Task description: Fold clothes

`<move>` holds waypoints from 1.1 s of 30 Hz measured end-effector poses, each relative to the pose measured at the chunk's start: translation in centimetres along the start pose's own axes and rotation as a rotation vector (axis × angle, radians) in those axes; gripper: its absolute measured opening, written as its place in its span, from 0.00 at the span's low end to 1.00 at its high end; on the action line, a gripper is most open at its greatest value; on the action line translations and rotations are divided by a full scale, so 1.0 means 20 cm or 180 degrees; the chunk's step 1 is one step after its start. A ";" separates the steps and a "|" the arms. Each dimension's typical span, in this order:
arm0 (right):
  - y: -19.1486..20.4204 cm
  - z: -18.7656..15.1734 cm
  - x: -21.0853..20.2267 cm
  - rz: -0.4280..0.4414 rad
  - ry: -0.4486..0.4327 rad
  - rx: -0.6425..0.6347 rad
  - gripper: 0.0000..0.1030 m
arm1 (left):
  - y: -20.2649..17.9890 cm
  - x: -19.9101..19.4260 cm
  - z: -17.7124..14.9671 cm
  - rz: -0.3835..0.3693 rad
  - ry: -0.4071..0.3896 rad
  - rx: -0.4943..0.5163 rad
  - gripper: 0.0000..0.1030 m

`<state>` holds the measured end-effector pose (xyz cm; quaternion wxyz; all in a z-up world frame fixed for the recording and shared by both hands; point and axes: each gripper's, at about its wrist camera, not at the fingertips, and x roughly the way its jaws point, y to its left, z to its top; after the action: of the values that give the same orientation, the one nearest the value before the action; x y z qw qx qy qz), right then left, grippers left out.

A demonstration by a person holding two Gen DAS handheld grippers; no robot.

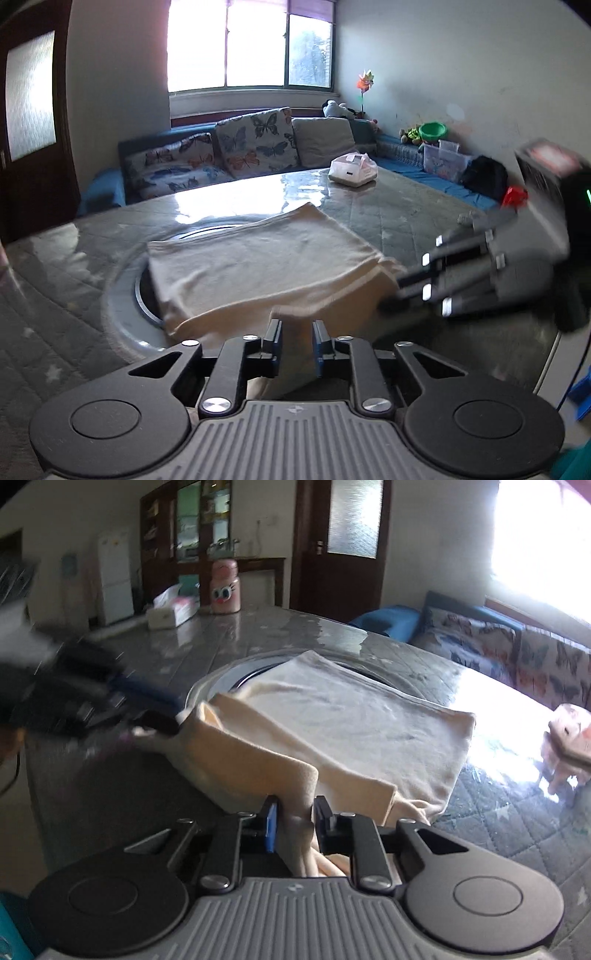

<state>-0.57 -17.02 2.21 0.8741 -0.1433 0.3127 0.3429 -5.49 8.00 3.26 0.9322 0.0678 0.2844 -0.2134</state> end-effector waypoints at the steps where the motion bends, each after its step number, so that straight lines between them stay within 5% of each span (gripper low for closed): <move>1: -0.02 0.01 0.00 0.0016 -0.0003 0.0053 0.18 | 0.00 -0.01 -0.02 0.0047 0.0000 0.0026 0.35; 3: -0.04 0.03 0.00 0.0017 -0.0016 0.0110 0.14 | 0.00 -0.02 -0.06 0.0151 0.0007 0.0133 0.46; 9: -0.07 0.06 0.02 0.0100 0.0029 0.0156 0.13 | -0.01 0.03 -0.14 0.0293 0.0106 0.0454 0.47; 13: -0.04 0.02 -0.02 0.0091 0.0063 0.0004 0.22 | 0.00 0.07 -0.16 0.0339 0.0149 0.0595 0.47; 16: -0.01 -0.03 -0.07 0.0149 0.0088 -0.0129 0.47 | -0.01 0.07 -0.17 0.0254 0.0111 0.0682 0.47; 20: 0.05 -0.07 -0.07 0.0161 0.0142 -0.0411 0.49 | -0.03 0.08 -0.19 0.0229 0.0133 0.0832 0.47; 24: 0.10 -0.10 -0.02 0.0144 0.0071 -0.0585 0.42 | -0.03 0.10 -0.20 0.0236 0.0177 0.0934 0.47; 27: 0.13 -0.10 0.01 0.0179 0.0052 -0.0587 0.13 | -0.02 0.11 -0.21 0.0257 0.0186 0.1029 0.47; 33: 0.12 -0.09 -0.05 0.0168 -0.0112 -0.0323 0.06 | -0.03 0.10 -0.24 0.0285 0.0074 0.1287 0.44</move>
<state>-3.53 -16.68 1.48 0.8617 -0.1731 0.2831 0.3838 -6.67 7.90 -1.93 0.9048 0.2686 0.2433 -0.2236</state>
